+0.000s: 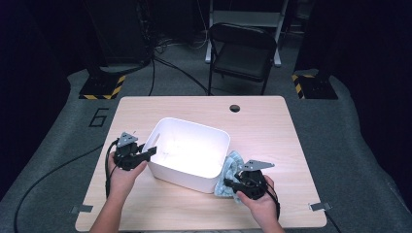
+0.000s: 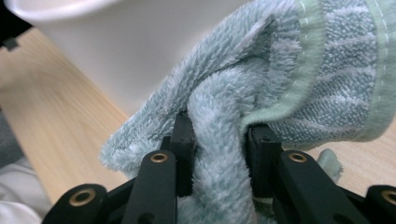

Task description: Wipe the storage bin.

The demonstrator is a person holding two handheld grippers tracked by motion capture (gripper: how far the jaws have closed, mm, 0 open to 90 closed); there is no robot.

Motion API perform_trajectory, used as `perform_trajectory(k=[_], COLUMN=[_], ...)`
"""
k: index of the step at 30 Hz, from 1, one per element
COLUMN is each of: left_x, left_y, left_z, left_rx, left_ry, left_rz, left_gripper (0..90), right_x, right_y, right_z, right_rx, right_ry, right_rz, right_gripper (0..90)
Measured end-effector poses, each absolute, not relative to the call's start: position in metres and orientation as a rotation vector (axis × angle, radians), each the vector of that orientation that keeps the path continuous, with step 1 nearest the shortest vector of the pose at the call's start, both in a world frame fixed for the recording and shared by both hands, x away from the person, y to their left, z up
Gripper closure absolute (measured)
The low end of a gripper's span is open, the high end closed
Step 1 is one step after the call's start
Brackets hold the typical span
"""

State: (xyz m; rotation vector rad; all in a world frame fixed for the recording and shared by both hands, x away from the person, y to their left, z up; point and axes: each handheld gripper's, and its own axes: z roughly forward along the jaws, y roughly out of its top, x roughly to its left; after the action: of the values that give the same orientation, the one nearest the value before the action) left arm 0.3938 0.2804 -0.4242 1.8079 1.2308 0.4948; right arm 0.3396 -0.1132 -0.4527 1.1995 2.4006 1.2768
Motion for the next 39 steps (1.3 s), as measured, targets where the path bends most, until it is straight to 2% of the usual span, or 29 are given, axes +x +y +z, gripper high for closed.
perform_trajectory(k=[7, 10, 12, 17, 26, 30, 39], left_x=[0.393, 0.391, 0.389, 0.385, 0.379, 0.378, 0.378], left_y=[0.280, 0.279, 0.279, 0.275, 0.274, 0.275, 0.274], left_z=[-0.425, -0.424, -0.422, -0.422, -0.423, -0.423, -0.425], left_rx=[1.804, 1.808, 1.819, 1.816, 1.784, 1.784, 1.775], left_ry=[1.232, 1.240, 1.247, 1.252, 1.270, 1.258, 1.247], left_rz=[0.485, 0.485, 0.484, 0.507, 0.508, 0.497, 0.509], left_gripper=[59.0, 62.6, 67.2, 67.7, 64.0, 59.5, 56.9], right_x=[0.327, 0.323, 0.326, 0.331, 0.345, 0.353, 0.360], right_y=[-0.117, -0.112, -0.110, -0.112, -0.114, -0.115, -0.111], right_z=[-0.416, -0.413, -0.419, -0.425, -0.436, -0.450, -0.476], right_rx=[1.132, 1.116, 1.147, 1.180, 1.225, 1.263, 1.342], right_ry=[2.379, 2.374, 2.356, 2.327, 2.277, 2.312, 2.366], right_rz=[1.357, 1.315, 1.306, 1.325, 1.294, 1.274, 1.197], right_gripper=[68.8, 68.8, 69.0, 69.3, 69.5, 69.5, 69.5])
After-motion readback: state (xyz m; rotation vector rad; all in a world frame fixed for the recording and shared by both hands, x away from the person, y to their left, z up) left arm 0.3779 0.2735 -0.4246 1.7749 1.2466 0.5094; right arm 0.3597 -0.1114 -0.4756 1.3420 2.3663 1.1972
